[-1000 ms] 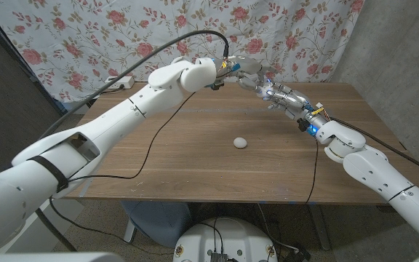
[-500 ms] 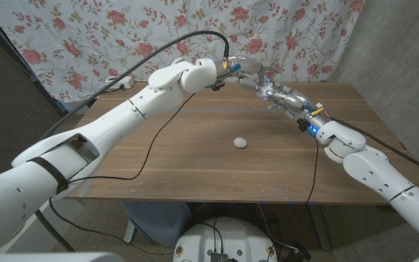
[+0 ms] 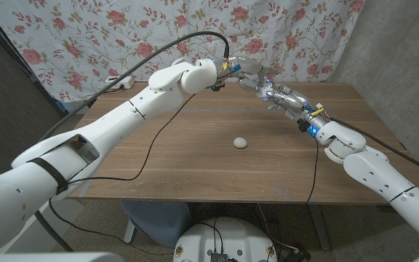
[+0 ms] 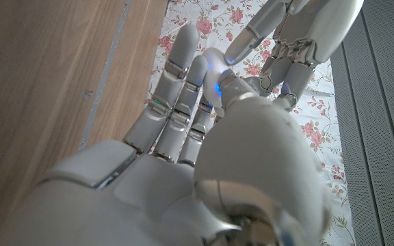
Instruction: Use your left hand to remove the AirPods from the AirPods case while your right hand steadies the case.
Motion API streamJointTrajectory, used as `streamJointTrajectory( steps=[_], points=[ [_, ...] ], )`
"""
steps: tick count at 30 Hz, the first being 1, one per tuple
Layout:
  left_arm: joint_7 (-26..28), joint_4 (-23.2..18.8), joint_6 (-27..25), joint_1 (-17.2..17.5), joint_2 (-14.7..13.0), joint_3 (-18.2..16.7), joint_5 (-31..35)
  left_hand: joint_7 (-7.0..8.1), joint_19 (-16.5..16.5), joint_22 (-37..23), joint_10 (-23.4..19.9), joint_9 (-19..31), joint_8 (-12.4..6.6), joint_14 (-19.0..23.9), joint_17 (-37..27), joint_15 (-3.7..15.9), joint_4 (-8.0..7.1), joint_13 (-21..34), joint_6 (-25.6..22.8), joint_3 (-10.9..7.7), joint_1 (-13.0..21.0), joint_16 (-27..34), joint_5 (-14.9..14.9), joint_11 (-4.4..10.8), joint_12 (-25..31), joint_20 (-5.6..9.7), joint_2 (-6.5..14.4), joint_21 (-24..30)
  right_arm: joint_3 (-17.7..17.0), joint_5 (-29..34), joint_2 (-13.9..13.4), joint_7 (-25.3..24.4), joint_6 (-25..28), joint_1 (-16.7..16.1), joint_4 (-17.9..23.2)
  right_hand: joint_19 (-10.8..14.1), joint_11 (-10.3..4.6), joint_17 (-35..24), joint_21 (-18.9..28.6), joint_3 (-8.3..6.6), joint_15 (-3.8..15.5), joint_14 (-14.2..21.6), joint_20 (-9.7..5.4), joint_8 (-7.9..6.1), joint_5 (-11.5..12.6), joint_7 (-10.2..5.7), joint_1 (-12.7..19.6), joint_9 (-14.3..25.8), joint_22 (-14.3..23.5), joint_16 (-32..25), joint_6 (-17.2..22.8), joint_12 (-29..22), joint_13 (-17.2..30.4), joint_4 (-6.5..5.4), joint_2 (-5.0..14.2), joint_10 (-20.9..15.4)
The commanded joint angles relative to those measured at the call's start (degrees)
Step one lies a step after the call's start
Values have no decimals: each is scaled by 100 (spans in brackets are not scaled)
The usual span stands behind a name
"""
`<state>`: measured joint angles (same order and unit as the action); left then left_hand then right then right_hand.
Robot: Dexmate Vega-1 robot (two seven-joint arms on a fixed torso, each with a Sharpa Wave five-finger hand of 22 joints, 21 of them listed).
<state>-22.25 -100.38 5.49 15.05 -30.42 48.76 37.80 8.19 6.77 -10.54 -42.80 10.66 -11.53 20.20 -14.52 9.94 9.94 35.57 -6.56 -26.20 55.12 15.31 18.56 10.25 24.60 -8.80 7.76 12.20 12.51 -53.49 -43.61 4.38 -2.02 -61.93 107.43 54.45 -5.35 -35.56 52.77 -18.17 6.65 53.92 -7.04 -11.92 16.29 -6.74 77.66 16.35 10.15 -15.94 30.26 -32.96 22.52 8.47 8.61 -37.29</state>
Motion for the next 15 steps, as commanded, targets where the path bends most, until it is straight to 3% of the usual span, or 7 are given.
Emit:
streamJointTrajectory(
  steps=[1,15],
  points=[
    [164,29,42,38,18,-12,56,31,43,-5,-272,6,-18,143,-40,107,0,74,-29,34,79,72,4,230,71,-31,13,19,-19,-7,2,-15,-10,-11,-18,-490,-68,-5,43,-12,631,181,-470,-3,43,8,27,22,-5,20,42,-1186,642,32,48,-117],
    [302,-25,15,104,11,-28,138,98,75,4,-341,15,4,382,-298,97,32,388,-100,148,306,315,-54,215,405,-39,3,7,-48,-12,-9,-23,-28,-56,1,-511,-69,-17,73,-13,637,186,-469,-6,46,4,28,24,-6,32,51,-1183,635,33,48,-121]
  ],
)
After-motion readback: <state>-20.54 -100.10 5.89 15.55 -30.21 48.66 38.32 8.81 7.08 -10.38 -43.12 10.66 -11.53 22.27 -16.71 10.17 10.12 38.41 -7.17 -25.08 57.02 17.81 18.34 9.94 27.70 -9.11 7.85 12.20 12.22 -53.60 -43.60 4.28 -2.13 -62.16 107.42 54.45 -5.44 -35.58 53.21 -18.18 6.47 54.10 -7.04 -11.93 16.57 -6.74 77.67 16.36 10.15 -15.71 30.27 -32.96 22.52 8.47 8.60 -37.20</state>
